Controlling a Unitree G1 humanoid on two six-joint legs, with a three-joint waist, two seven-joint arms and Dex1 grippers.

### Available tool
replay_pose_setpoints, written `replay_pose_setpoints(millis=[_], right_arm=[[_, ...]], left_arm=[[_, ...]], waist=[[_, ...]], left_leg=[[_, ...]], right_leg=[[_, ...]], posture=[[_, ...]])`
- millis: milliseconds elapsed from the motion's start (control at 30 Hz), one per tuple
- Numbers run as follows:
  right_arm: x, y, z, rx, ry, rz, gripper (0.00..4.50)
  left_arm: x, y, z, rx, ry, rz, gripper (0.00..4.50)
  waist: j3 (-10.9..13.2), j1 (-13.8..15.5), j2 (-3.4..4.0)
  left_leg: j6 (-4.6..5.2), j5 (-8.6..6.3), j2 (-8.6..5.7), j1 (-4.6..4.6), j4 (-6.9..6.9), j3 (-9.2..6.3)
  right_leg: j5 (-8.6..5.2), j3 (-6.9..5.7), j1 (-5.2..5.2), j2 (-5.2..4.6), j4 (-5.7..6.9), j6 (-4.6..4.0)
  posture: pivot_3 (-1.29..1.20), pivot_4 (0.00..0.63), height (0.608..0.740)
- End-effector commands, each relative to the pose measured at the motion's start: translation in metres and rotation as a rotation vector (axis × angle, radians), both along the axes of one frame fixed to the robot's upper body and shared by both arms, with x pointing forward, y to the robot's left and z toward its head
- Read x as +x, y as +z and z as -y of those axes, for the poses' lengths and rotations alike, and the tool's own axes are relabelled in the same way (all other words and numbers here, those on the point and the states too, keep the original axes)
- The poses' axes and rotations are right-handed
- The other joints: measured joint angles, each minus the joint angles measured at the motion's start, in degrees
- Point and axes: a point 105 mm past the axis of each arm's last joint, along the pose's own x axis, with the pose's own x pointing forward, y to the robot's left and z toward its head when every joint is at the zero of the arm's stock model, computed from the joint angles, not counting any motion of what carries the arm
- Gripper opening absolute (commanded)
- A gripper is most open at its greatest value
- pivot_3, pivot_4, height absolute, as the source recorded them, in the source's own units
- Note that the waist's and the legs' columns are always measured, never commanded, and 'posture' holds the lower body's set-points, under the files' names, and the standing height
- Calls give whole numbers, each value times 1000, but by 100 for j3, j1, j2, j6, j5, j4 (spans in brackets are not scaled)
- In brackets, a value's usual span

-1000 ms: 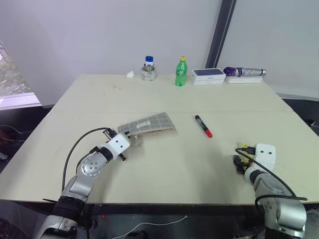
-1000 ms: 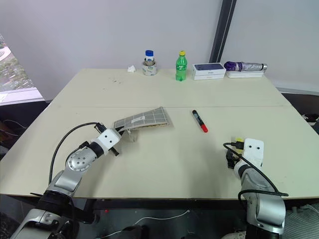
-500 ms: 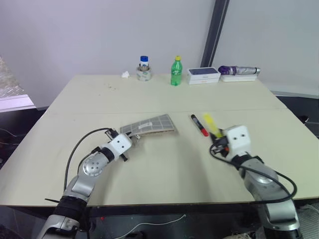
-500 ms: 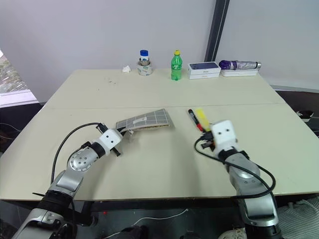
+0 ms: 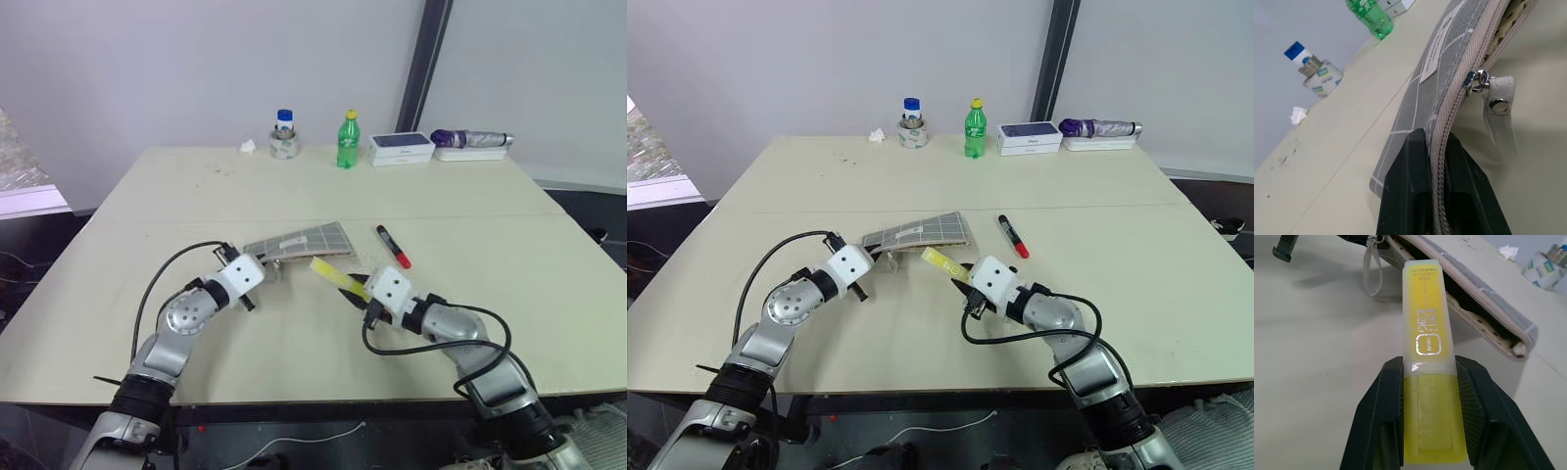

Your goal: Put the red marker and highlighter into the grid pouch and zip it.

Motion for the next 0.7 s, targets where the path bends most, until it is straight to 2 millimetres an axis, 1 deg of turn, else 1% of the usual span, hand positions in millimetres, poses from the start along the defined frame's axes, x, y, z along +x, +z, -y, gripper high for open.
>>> replay_pose_setpoints(millis=[33,200,300,367,400,467,533,600,700], right_arm=[[6,18,1,50,-18,40,907],[9,19,0,66,-25,15,907],[11,14,0,1,-27,-5,907],[14,17,-1,34,-46,-30,907],[14,18,-2,21,-40,-27,907],[15,20,-4,-17,-22,-26,907],[13,22,-11,-73,24,-26,907],[11,21,-21,-183,93,2,907],[19,22,-30,-295,107,41,907]], left_arm=[[-4,14,3,11,-23,52,0],[-5,12,6,27,-38,52,0],[-7,12,11,52,-65,61,0],[-8,13,14,68,-81,68,0],[-9,12,15,85,-92,69,0],[-10,10,17,115,-113,71,0],[-12,11,20,108,-134,63,0],[-15,10,23,137,-172,59,0],[-21,7,30,185,-235,49,0]], waist=[[0,9,0],[0,9,0],[0,5,0],[0,2,0],[0,1,0],[0,-1,0],[0,0,0],[0,0,0],[0,-9,0]], left_leg=[[0,0,0,0,0,0],[0,0,0,0,1,0],[0,0,-1,0,0,0],[0,0,-1,0,0,0],[0,0,-1,0,0,0],[0,0,-1,0,-1,0],[0,0,-1,0,-1,1],[0,0,-1,0,0,1],[0,0,-2,0,-2,1]], right_leg=[[0,0,0,-1,0,0],[0,0,0,-1,0,0],[0,0,0,-1,0,0],[0,0,0,-1,0,0],[0,0,-1,-1,0,0],[0,0,-2,0,0,0],[0,1,-2,0,0,0],[0,1,-2,0,0,0],[0,1,-5,0,1,0]], posture=[[0,150,740],[0,150,740],[0,150,740],[0,150,740],[0,150,740],[0,150,740],[0,150,740],[0,150,740],[0,150,740]])
